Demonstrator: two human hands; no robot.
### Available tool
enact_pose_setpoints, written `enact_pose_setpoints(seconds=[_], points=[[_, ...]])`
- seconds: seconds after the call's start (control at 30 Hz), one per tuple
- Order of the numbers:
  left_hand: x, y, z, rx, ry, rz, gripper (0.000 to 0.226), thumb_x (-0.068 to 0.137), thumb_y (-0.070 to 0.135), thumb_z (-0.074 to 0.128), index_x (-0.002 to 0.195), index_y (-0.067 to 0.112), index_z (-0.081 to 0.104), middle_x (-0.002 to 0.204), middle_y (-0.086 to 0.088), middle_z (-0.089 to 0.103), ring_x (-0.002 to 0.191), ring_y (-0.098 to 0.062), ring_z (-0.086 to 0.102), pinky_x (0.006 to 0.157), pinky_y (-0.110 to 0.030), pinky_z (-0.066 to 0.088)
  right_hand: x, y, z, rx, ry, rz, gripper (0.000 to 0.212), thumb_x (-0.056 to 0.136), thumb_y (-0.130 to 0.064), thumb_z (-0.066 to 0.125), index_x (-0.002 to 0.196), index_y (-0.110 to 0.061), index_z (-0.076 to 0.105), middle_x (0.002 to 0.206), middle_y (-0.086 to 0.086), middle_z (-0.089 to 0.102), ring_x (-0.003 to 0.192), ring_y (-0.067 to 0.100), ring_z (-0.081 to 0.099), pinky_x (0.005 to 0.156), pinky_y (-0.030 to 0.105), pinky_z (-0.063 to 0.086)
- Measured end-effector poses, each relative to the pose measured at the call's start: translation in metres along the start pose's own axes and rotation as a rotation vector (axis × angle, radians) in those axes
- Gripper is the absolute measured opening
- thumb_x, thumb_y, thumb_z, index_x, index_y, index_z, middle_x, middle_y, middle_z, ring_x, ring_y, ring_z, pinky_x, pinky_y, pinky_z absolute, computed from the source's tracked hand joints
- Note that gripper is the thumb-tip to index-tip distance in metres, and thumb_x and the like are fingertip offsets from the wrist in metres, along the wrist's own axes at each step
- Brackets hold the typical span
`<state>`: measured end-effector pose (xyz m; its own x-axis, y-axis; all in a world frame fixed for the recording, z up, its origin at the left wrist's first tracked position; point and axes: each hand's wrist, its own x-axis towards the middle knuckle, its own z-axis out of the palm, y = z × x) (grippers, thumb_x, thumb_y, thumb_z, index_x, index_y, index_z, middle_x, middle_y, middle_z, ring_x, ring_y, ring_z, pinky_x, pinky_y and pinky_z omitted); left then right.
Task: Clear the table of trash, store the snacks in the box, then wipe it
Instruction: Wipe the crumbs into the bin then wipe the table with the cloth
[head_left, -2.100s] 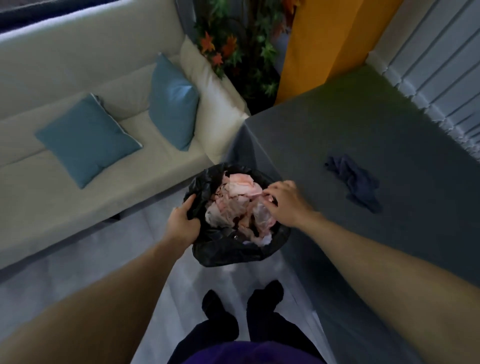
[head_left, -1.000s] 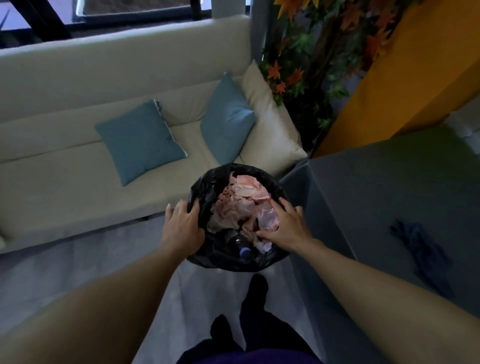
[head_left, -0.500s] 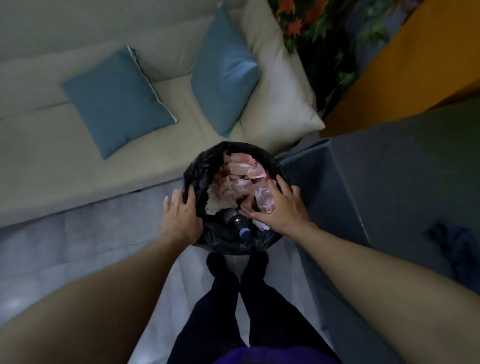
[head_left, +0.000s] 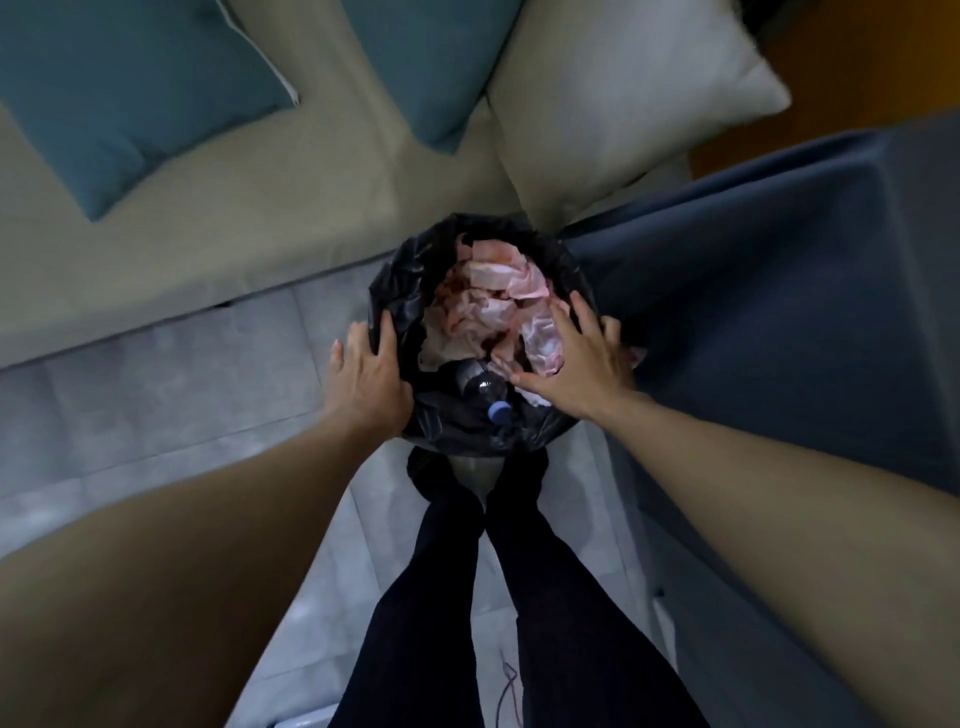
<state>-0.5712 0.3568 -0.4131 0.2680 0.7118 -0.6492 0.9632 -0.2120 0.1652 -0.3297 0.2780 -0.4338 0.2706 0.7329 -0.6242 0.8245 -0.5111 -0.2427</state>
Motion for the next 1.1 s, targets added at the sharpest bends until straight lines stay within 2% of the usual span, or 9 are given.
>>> enact_pose_setpoints(seconds=[0.3, 0.43, 0.6, 0.8, 0.87, 1.0, 1.1], points=[[0.086, -0.024, 0.086, -0.065, -0.009, 0.035, 0.085, 0.098, 0.025, 0.05, 0.16, 0.012, -0.006, 0.152, -0.021, 0.023, 0.134, -0.04, 0.031, 0.119, -0.046, 0.018, 0.075, 0.024, 0.078, 0.094, 0.035, 0.025, 0.106, 0.07, -0.08, 0.064, 0.155, -0.037, 0.018, 0.165, -0.009, 0.006, 0.146, 0.031, 0.013, 0.118, 0.044, 0.025], [0.113, -0.034, 0.118, -0.073, -0.01, 0.086, 0.084, 0.101, 0.028, 0.049, 0.16, 0.012, -0.009, 0.157, -0.026, 0.014, 0.14, -0.042, 0.025, 0.12, -0.047, 0.017, 0.098, 0.036, 0.108, 0.126, 0.03, 0.03, 0.104, 0.07, -0.073, 0.069, 0.155, -0.037, 0.02, 0.165, -0.01, 0.007, 0.148, 0.032, 0.01, 0.119, 0.047, 0.026], [0.141, -0.044, 0.144, -0.076, -0.062, 0.112, 0.091, 0.099, 0.031, 0.055, 0.159, 0.012, -0.011, 0.16, -0.024, 0.009, 0.142, -0.043, 0.026, 0.117, -0.048, 0.024, 0.116, 0.045, 0.134, 0.137, 0.02, 0.044, 0.096, 0.076, -0.067, 0.068, 0.154, -0.027, 0.029, 0.166, -0.008, 0.005, 0.15, 0.031, 0.008, 0.12, 0.042, 0.021], [0.154, -0.049, 0.146, -0.116, -0.1, 0.151, 0.101, 0.092, 0.026, 0.063, 0.159, 0.013, -0.012, 0.158, -0.019, 0.011, 0.128, -0.046, 0.044, 0.109, -0.053, 0.04, 0.124, 0.048, 0.146, 0.167, -0.026, 0.078, 0.102, 0.075, -0.065, 0.071, 0.156, -0.023, 0.025, 0.166, -0.007, 0.001, 0.151, 0.029, 0.004, 0.12, 0.038, 0.016], [0.156, -0.047, 0.141, -0.085, -0.115, 0.179, 0.1, 0.092, 0.027, 0.063, 0.159, 0.012, -0.01, 0.158, -0.021, 0.014, 0.131, -0.045, 0.041, 0.11, -0.052, 0.038, 0.124, 0.048, 0.143, 0.181, -0.084, 0.108, 0.106, 0.074, -0.065, 0.072, 0.157, -0.027, 0.019, 0.166, -0.006, -0.001, 0.152, 0.029, 0.003, 0.12, 0.038, 0.015], [0.158, -0.035, 0.122, 0.071, -0.158, 0.205, 0.095, 0.094, 0.035, 0.059, 0.159, 0.009, -0.005, 0.161, -0.021, 0.012, 0.146, -0.039, 0.02, 0.12, -0.049, 0.022, 0.119, 0.044, 0.127, 0.207, -0.214, 0.161, 0.106, 0.077, -0.068, 0.069, 0.159, -0.026, 0.016, 0.167, -0.004, -0.007, 0.152, 0.033, 0.001, 0.12, 0.039, 0.012], [0.152, -0.022, 0.099, 0.108, -0.186, 0.207, 0.092, 0.096, 0.037, 0.057, 0.16, 0.012, -0.005, 0.164, -0.02, 0.005, 0.149, -0.04, 0.014, 0.123, -0.046, 0.016, 0.11, 0.035, 0.104, 0.267, -0.177, 0.115, 0.099, 0.08, -0.069, 0.065, 0.157, -0.027, 0.02, 0.167, 0.001, 0.001, 0.153, 0.028, 0.008, 0.12, 0.036, 0.015]])
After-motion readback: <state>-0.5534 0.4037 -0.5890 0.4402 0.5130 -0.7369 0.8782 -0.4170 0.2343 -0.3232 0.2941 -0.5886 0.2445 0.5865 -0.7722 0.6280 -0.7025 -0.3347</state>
